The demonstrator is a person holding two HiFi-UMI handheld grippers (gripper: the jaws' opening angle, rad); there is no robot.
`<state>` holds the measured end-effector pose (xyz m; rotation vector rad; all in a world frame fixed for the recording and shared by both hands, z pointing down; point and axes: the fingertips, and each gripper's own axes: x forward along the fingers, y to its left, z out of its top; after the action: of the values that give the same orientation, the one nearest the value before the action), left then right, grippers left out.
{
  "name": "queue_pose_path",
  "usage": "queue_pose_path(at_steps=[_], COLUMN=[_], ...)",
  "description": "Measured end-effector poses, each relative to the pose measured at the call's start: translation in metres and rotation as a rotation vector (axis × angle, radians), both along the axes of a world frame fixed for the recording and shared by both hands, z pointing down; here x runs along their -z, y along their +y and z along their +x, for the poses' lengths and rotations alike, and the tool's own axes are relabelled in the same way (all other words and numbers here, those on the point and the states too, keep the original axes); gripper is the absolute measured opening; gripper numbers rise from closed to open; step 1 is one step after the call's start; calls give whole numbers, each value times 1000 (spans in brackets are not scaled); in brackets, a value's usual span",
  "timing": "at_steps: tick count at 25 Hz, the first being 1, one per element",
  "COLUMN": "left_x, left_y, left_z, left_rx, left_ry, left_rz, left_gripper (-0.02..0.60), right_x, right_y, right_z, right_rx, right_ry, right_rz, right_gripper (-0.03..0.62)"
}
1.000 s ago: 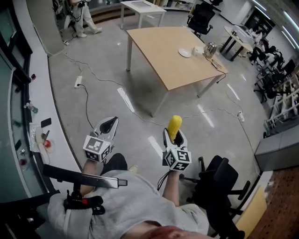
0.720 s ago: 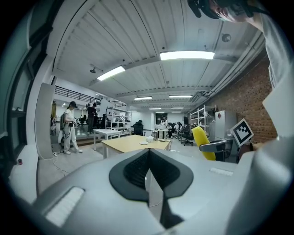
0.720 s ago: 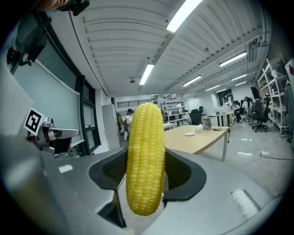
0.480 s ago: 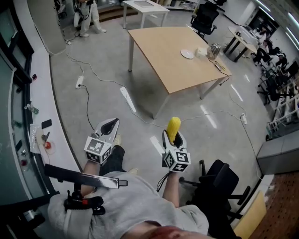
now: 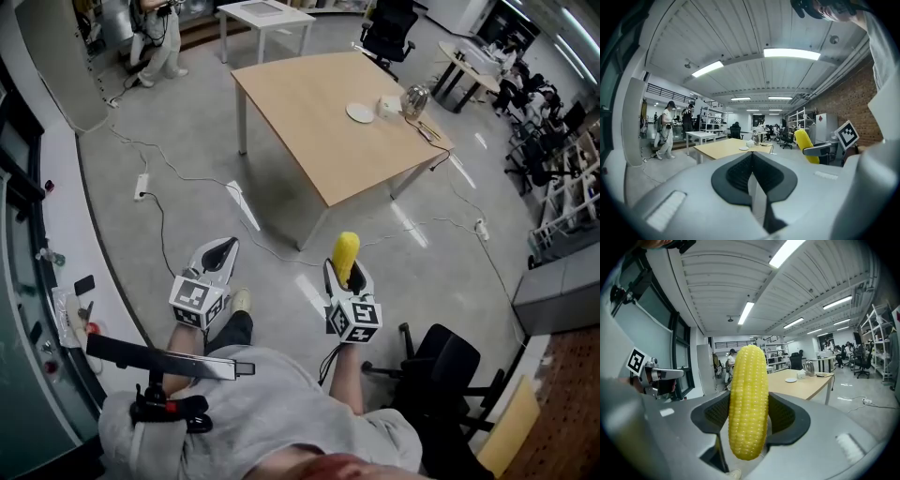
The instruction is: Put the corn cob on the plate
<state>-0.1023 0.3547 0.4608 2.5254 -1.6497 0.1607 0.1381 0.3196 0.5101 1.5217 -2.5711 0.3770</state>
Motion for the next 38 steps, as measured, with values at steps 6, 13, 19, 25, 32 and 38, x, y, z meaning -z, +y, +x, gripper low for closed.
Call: queue_pose_path(at_steps=[6, 13, 19, 25, 32, 38], left_x=[17, 17, 8, -1, -8, -17], left_y=[-76, -137, -191, -222, -267, -316], left_z=[-24, -51, -90, -102, -95, -74], left_rx=[-62, -112, -143, -156, -178, -208], left_ry=[-9, -7, 8, 28, 34, 18], left_rz=[21, 30, 15, 4, -24, -35], left_gripper=[20, 20, 20, 20, 20, 20], right_x=[14, 14, 8, -1, -2, -15], right_y=[-62, -113, -158, -181, -220, -268], right_z=[-21, -42, -74, -79, -71, -54], right_rx=[-62, -125, -180, -213, -241, -261], right_ry=[1, -15, -16, -3, 2, -12], right_rz=[11, 12, -6, -31, -46, -51], right_gripper=[249, 249, 249, 249, 249, 249])
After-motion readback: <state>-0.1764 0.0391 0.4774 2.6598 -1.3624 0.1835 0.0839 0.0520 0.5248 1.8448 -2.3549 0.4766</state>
